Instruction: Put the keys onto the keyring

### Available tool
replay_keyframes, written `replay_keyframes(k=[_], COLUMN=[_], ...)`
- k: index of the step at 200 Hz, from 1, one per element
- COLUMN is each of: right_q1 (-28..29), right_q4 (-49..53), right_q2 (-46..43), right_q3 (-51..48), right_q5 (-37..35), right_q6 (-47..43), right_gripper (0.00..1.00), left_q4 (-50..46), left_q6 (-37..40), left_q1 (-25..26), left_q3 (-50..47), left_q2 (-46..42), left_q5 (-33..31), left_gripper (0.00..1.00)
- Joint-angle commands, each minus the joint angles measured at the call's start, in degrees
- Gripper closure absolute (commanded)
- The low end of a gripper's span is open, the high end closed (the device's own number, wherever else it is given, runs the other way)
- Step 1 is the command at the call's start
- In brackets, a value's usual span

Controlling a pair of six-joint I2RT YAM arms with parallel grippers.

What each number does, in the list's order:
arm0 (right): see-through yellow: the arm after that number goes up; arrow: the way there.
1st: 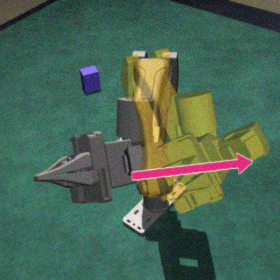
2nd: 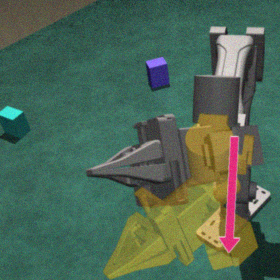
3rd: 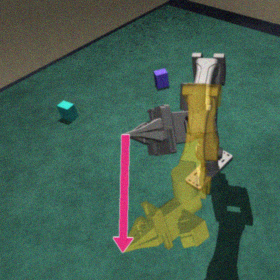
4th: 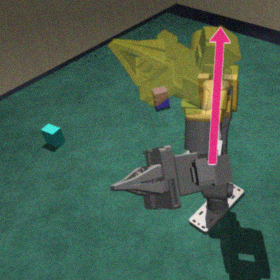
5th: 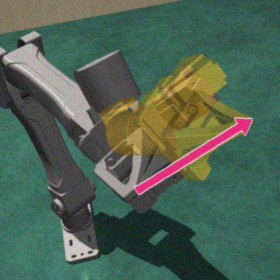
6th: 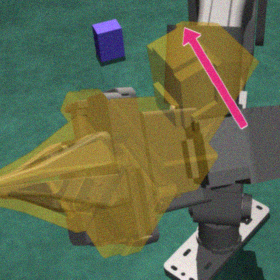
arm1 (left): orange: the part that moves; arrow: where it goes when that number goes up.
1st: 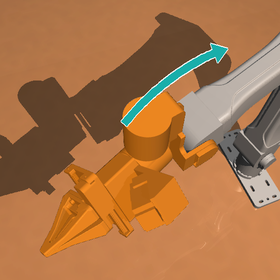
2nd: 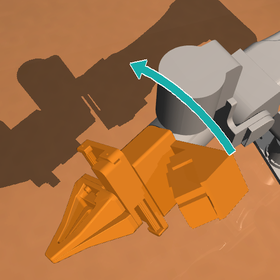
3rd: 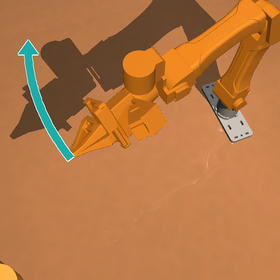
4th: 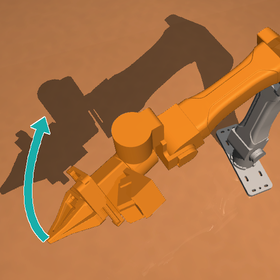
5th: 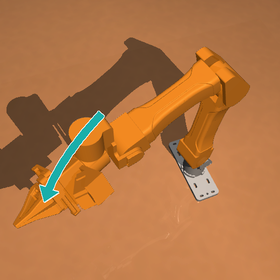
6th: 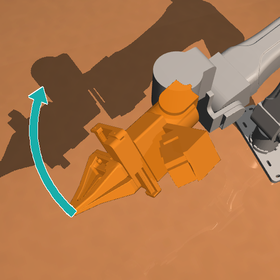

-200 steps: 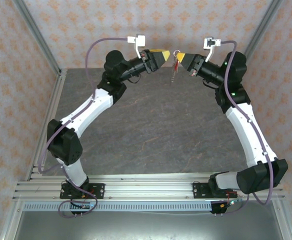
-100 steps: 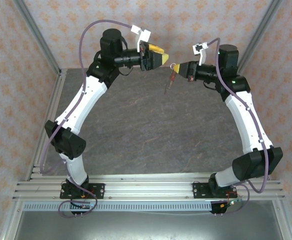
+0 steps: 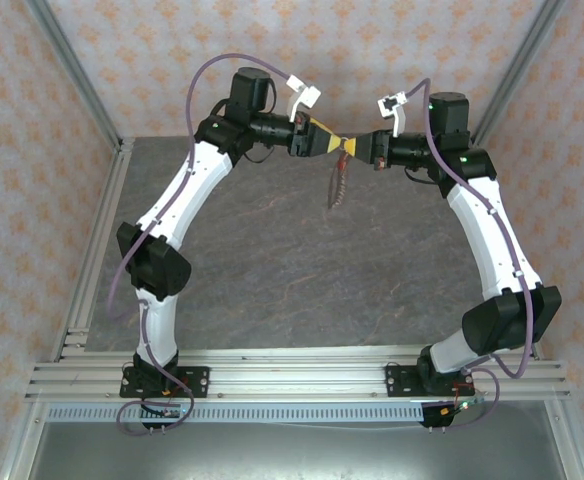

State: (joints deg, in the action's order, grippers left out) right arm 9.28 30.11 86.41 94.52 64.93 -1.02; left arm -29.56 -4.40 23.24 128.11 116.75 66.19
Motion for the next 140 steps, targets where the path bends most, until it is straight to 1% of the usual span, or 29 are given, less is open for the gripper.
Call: replay_keyframes(k=[1, 56, 94, 120, 140], right_q1=[-0.18, -0.19, -0.15, -0.15, -0.14], right_q4=[-0.58, -1.61, -2.33, -2.55, -2.68], right_q2=[0.03, 0.45, 0.60, 0.60, 0.60], right_q3=[2.27, 1.90, 1.94, 1.90, 1.73], right_q5=[2.40, 2.41, 2.28, 2.19, 2.21], right_q6=[-1.49, -0.83, -0.18, 0.03, 0.13], right_gripper=[1.00, 1.00, 1.00, 1.00, 1.00], left_q4=[-0.48, 0.70, 0.65, 0.03, -0.14], left_q6=[0.13, -0.86, -0.78, -0.52, -0.52], left_q1=[0.12, 0.56, 1.18, 1.67, 2.02], left_q3=[2.92, 3.14, 3.44, 4.41, 5.11], left_q2=[0.14, 0.98, 1.68, 2.20, 2.61], left_q5=[2.52, 3.74, 4.90, 5.48, 5.69], left_gripper=[0.52, 0.53, 0.58, 0.63, 0.73])
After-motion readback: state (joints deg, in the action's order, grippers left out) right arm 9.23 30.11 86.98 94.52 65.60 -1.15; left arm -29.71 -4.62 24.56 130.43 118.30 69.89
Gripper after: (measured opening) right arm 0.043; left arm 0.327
